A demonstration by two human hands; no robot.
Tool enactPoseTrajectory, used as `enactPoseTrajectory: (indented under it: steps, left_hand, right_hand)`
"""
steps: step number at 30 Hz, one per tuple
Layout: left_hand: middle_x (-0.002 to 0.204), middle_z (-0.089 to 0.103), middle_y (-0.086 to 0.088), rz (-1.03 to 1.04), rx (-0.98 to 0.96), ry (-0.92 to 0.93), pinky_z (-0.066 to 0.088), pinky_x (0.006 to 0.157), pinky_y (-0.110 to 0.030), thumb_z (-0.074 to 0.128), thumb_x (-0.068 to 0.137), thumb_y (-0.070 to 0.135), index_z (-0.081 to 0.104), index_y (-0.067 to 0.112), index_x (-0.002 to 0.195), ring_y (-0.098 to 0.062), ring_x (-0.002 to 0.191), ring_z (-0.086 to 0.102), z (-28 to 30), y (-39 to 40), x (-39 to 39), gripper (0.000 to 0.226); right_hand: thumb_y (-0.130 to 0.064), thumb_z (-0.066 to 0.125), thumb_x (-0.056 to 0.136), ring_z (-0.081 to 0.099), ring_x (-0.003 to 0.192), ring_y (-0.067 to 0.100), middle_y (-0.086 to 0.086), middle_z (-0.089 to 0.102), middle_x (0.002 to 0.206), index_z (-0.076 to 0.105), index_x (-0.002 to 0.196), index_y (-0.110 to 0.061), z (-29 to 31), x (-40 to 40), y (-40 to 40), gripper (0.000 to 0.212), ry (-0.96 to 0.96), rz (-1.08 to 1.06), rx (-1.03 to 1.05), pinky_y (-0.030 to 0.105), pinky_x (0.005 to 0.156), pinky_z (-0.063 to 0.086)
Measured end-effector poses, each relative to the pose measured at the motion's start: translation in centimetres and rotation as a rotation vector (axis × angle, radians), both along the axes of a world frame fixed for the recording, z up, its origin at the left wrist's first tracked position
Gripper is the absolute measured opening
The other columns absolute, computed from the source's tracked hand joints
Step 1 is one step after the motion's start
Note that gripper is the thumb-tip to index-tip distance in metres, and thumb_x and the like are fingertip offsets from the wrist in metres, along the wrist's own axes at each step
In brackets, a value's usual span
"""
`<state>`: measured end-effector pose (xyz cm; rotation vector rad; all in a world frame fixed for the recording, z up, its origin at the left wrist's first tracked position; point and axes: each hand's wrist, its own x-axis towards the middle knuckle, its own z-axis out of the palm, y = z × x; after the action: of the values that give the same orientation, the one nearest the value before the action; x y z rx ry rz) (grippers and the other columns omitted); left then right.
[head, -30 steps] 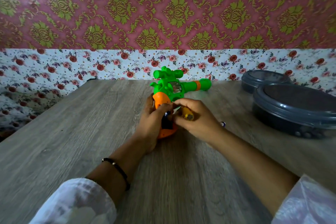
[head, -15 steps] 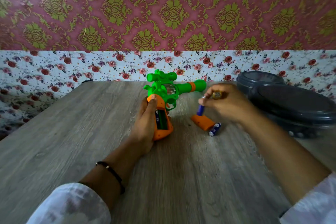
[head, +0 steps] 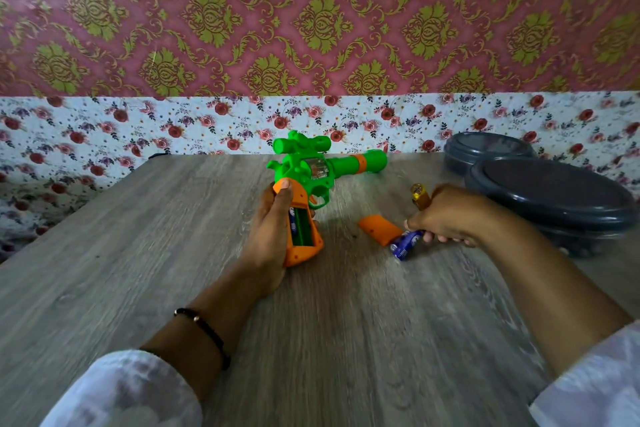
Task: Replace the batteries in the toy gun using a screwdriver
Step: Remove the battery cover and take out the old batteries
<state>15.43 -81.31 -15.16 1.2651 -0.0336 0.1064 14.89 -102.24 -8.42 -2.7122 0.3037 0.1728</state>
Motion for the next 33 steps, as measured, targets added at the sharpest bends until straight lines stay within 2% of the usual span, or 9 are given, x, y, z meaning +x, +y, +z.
enactPoseTrajectory:
  steps: [3,7,13,16,20,24,27,30,33]
  left_hand:
    - [0.105,0.059,-0.011,-0.002,-0.005,0.010,0.053,0.074,-0.036,0.038,0.098,0.041,0.039,0.032,0.120,-0.021,0.084,0.061,0.0,0.0,0.1,0.024]
    - [0.105,0.059,-0.011,-0.004,-0.004,0.014,0.052,0.075,-0.036,0.038,0.098,0.041,0.038,0.033,0.122,-0.021,0.086,0.060,0.0,0.0,0.1,0.026]
    - [0.107,0.059,-0.012,-0.008,0.029,0.005,0.053,0.071,-0.033,0.036,0.098,0.043,0.042,0.024,0.124,-0.020,0.084,0.061,-0.3,0.3,0.3,0.032]
    - [0.116,0.059,-0.017,-0.031,0.059,0.031,0.056,0.063,-0.026,0.033,0.096,0.049,0.041,0.017,0.139,-0.019,0.084,0.063,-0.5,0.5,0.5,0.054]
    - [0.115,0.060,-0.020,-0.040,0.015,0.068,0.057,0.056,-0.025,0.031,0.094,0.056,0.039,0.017,0.141,-0.021,0.083,0.063,-0.5,0.5,0.6,0.062]
    - [0.109,0.061,-0.017,-0.044,-0.011,0.080,0.055,0.053,-0.025,0.031,0.089,0.065,0.040,0.017,0.141,-0.019,0.080,0.064,-0.5,0.5,0.6,0.071]
    - [0.117,0.063,-0.017,-0.042,0.024,0.066,0.055,0.062,-0.030,0.034,0.083,0.074,0.041,0.021,0.140,-0.025,0.093,0.066,-0.5,0.4,0.6,0.078]
    - [0.121,0.065,-0.015,-0.069,0.032,0.039,0.056,0.077,-0.037,0.031,0.087,0.070,0.048,0.023,0.135,-0.028,0.105,0.066,-0.4,0.3,0.5,0.070]
    - [0.121,0.063,-0.018,-0.071,0.025,0.036,0.050,0.094,-0.046,0.024,0.093,0.061,0.053,0.017,0.130,-0.031,0.111,0.062,-0.4,0.4,0.7,0.063]
  right_hand:
    - [-0.036,0.065,0.083,0.044,0.040,0.012,-0.007,0.046,0.028,0.062,0.059,-0.011,-0.3,0.2,-0.1,0.035,-0.028,0.001,-0.043,0.022,0.048,0.036]
    - [-0.043,0.067,0.080,0.063,0.064,0.019,0.001,0.064,0.061,0.063,0.066,-0.012,-0.9,0.6,-0.1,0.034,-0.081,-0.001,-0.150,0.029,0.068,0.050]
    - [-0.029,0.066,0.085,0.057,0.053,0.017,0.004,0.065,0.062,0.065,0.078,-0.007,-0.4,0.6,-0.8,0.023,-0.135,-0.036,0.013,0.027,0.056,0.048]
    - [-0.013,0.060,0.088,0.055,0.045,0.014,0.008,0.070,0.072,0.065,0.086,-0.008,-0.4,0.9,-0.5,0.007,-0.308,-0.043,0.358,0.021,0.040,0.041]
    - [-0.008,0.058,0.089,0.049,0.038,0.008,0.007,0.070,0.079,0.064,0.098,-0.011,-0.7,0.5,1.8,0.011,-0.373,0.051,0.813,0.018,0.032,0.035]
    - [-0.023,0.055,0.091,0.050,0.043,0.011,0.004,0.072,0.079,0.061,0.103,-0.014,-1.5,-0.8,4.8,0.016,-0.306,0.314,1.070,0.022,0.039,0.038]
    - [-0.042,0.056,0.081,0.056,0.047,0.016,0.007,0.071,0.074,0.062,0.096,-0.011,-2.7,-0.8,6.6,0.035,-0.308,0.405,1.192,0.025,0.043,0.046]
    - [-0.053,0.062,0.076,0.069,0.072,0.018,0.005,0.073,0.085,0.068,0.091,-0.019,-4.4,-0.2,7.4,0.037,-0.509,0.407,1.016,0.036,0.065,0.058]
    - [-0.034,0.064,0.084,0.067,0.095,0.013,0.002,0.072,0.101,0.069,0.105,-0.022,-5.4,-0.1,7.6,0.025,-0.655,0.576,0.793,0.037,0.084,0.055]
